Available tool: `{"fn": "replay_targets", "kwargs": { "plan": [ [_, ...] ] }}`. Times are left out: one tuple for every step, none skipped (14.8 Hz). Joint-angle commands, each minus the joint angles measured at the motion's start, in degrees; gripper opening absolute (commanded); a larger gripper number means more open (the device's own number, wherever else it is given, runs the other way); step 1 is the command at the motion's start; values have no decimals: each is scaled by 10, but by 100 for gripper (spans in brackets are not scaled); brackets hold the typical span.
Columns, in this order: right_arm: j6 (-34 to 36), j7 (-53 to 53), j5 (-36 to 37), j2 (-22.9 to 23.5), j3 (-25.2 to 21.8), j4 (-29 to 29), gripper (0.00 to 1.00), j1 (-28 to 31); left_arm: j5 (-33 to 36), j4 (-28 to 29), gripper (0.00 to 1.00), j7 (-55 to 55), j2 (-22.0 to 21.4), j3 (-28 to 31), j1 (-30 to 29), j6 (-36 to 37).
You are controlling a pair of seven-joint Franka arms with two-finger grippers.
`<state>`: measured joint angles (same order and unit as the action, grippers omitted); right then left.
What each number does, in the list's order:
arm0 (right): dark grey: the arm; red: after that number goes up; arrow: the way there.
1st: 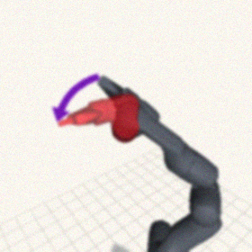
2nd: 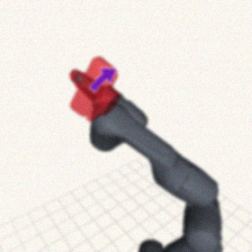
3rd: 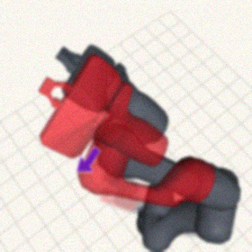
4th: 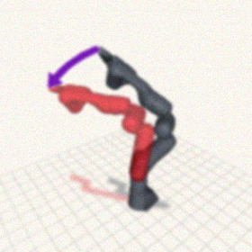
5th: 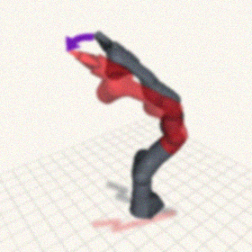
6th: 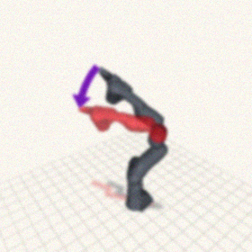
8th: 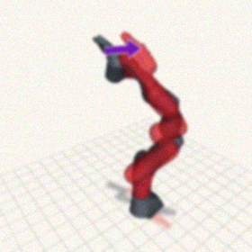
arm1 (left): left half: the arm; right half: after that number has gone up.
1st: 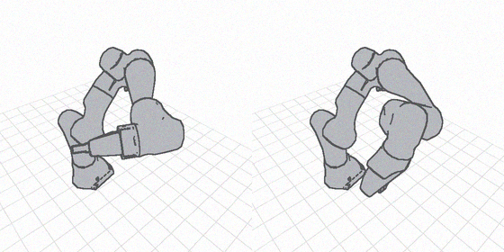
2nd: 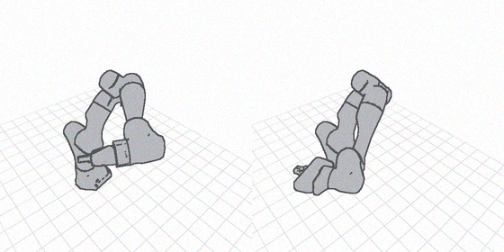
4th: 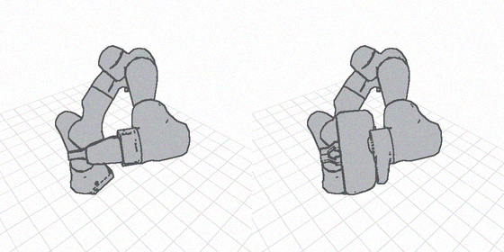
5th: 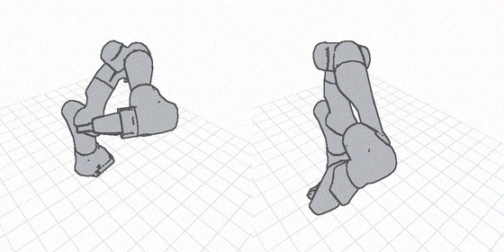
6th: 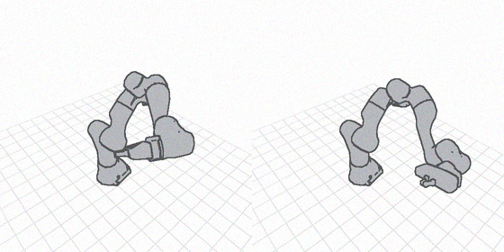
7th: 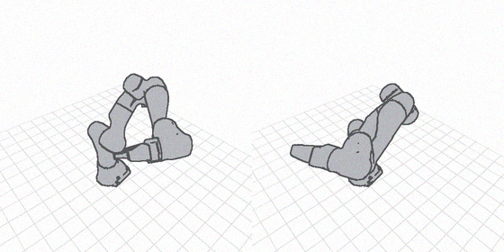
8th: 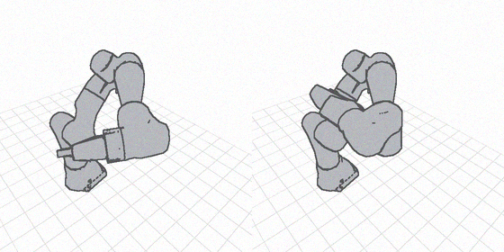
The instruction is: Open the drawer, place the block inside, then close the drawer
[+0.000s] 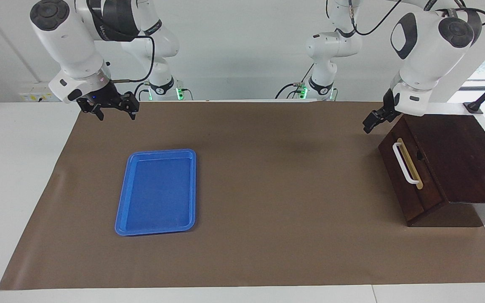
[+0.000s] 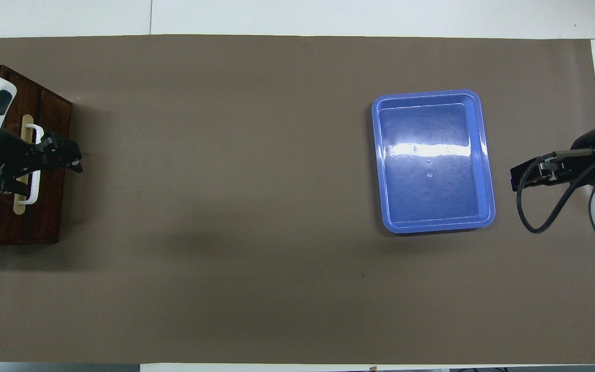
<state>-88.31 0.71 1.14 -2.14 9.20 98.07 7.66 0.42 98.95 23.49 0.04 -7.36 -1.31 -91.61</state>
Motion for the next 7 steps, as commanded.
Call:
{"fn": "replay_targets", "kwargs": {
  "plan": [
    [-11,-14,-1,-6,5,4,100,7,-13,-43,100,-96,15,10,12,48],
    [-11,-12,-1,-6,5,4,100,6,-14,-46,100,-97,14,10,12,48],
    [-11,-12,-1,-7,5,4,100,5,-14,-46,100,-98,12,10,12,47],
    [-11,-12,-1,-7,5,5,100,6,-20,-46,100,-100,5,10,10,47],
    [-10,-12,-1,-9,5,8,100,6,-26,-46,100,-100,-2,11,10,48],
    [-9,-12,-1,-9,5,7,100,7,-26,-44,100,-100,-4,11,10,50],
    [-9,-12,-1,-8,5,7,100,7,-26,-37,100,-100,-7,12,11,45]
  ]
}}
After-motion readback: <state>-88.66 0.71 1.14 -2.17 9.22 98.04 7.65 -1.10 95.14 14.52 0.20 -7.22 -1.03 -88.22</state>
